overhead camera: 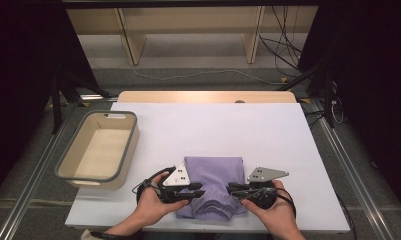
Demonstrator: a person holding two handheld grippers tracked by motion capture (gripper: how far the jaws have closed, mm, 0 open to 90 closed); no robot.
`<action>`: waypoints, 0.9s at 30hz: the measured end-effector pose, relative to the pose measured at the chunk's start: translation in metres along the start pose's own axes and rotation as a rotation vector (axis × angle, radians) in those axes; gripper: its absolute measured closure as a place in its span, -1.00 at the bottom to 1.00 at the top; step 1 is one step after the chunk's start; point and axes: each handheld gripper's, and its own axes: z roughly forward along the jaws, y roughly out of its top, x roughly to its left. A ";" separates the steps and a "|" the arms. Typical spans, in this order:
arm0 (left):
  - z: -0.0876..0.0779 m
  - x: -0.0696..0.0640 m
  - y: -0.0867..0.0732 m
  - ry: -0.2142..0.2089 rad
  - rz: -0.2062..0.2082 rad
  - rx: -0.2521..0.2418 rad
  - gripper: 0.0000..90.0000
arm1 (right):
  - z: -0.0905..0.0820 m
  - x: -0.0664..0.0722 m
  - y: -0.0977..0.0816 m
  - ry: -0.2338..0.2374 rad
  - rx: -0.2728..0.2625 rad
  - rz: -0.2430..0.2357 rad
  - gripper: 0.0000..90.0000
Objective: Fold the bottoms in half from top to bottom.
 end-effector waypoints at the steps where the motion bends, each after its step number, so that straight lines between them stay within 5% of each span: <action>1: 0.002 -0.001 0.001 -0.004 0.001 0.006 0.73 | 0.001 0.001 0.000 0.000 0.008 -0.003 0.93; 27: 0.023 -0.012 -0.013 -0.102 0.049 0.153 0.88 | 0.021 0.013 -0.018 0.094 0.249 0.001 1.00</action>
